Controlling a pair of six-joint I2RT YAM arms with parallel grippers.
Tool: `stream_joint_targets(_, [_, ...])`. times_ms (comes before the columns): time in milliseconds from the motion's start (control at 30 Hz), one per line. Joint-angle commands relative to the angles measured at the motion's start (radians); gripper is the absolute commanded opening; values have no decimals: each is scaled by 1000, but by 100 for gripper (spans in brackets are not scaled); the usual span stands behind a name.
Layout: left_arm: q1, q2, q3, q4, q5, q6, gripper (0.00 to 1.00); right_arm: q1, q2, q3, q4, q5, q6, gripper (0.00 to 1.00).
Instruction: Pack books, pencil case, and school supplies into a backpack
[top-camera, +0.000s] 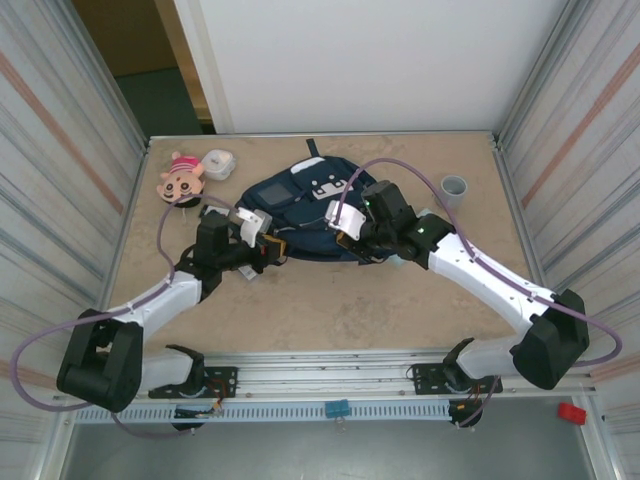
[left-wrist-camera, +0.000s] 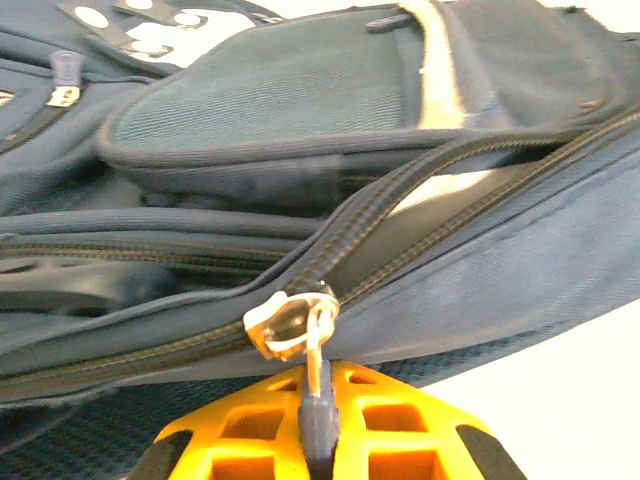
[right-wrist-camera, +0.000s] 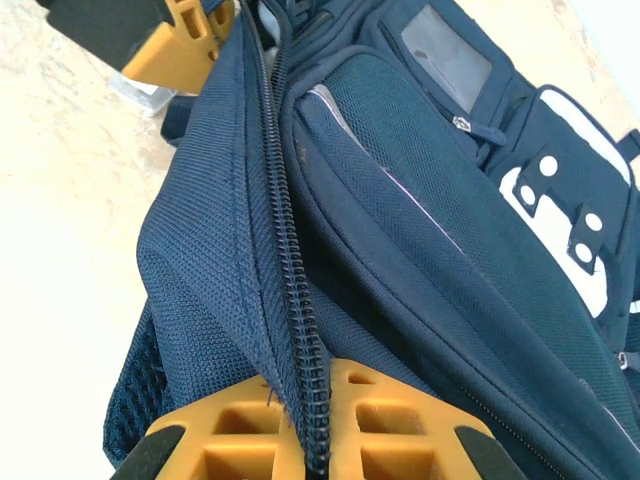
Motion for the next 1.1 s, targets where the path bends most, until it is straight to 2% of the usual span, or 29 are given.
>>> stream_joint_targets(0, [-29,-54,68,-84,168,78,0,10,20,-18,203,64,105,0])
stream_joint_targets(133, [-68,-56,136,-201,266,123,0,34,65,-42,281,72,161,0])
stream_joint_targets(233, [-93,-52,162,-227,322,120,0,45,109,-55,340,70,212,0])
stream_joint_targets(300, [-115,-45,172,-260,295,132,0,48,128,-58,373,60,250,0])
stream_joint_targets(367, [-134,-36,181,-313,207,147,0,50,138,-62,394,48,292,1])
stream_joint_targets(400, [-139,-28,185,-340,155,148,0,50,136,-63,395,36,320,9])
stream_joint_targets(467, [-140,-17,193,-378,82,135,0,41,117,-62,367,-12,394,36])
stream_joint_targets(533, [-140,-8,191,-400,28,120,0,17,85,-55,301,-66,561,58])
stream_joint_targets(600, [-140,-6,184,-410,-24,96,0,-14,49,-67,244,-99,788,68])
stream_joint_targets(700, [-141,0,169,-412,-97,58,0,-49,-5,-120,129,-65,1191,71])
stream_joint_targets(800, [-142,11,163,-429,-138,36,0,-76,-38,-222,123,-147,1476,72])
stream_joint_targets(967, [-167,37,181,-480,-156,50,0,-98,-15,-306,152,-171,1647,74])
stream_joint_targets(1067, [-189,43,180,-490,-177,56,0,-131,27,-361,333,-244,1770,75])
